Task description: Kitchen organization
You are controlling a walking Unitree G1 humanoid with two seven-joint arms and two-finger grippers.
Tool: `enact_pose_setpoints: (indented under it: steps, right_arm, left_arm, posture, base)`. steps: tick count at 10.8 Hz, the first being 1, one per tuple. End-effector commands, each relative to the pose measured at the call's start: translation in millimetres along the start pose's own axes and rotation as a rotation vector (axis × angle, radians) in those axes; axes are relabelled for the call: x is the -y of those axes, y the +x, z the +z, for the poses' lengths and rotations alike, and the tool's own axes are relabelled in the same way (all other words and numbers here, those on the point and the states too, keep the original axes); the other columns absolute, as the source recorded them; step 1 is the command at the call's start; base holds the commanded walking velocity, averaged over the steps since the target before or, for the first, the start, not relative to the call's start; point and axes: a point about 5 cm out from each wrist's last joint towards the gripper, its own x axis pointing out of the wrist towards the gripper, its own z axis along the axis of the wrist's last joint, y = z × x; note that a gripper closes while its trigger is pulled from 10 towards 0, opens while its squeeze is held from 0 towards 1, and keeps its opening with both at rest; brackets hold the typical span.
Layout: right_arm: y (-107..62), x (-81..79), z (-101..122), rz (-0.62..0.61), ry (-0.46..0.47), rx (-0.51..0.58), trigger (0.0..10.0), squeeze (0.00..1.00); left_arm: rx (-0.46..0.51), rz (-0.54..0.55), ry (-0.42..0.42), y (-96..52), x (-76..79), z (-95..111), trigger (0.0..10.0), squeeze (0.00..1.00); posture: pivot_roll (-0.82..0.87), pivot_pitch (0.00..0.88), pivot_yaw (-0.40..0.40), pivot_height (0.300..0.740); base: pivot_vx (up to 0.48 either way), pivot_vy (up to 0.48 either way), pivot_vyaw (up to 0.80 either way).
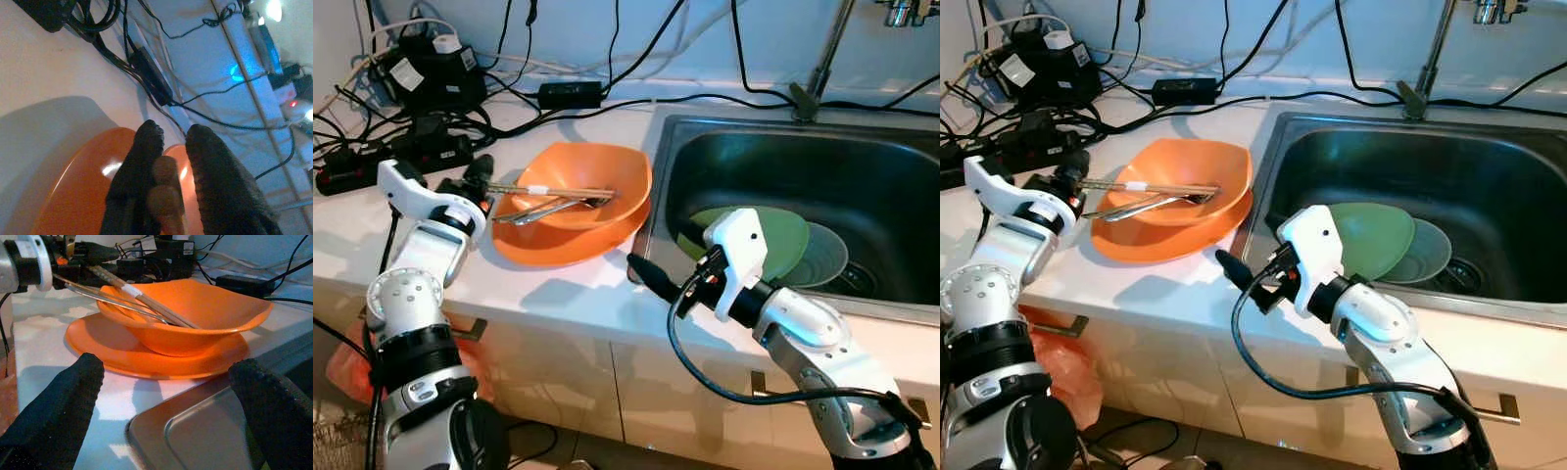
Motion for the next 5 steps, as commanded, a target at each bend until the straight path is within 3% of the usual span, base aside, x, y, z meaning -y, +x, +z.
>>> enact_pose_setpoints:
  steps: [1, 5]
  right_arm:
    - [1.3, -4.4, 3.8, 0.020, -0.008, 0.014, 10.0, 0.00]
    - [3.3, -5.5, 1.9, 0.023, -0.024, 0.010, 10.0, 0.00]
  left_arm:
    - [0.013, 0.007, -0.030, 1.4, 2.5, 3.8, 0.0, 0.00]
    - [0.049, -0.050, -0.127, 2.8, 14.2, 11.6, 0.0, 0.00]
  posture:
    - [0.06, 0.059, 0.109, 0.740]
    - [0.07, 0.054, 0.112, 0.740]
  base:
    - [0.000, 0.000, 0.00]
    - [0.000, 0.000, 0.00]
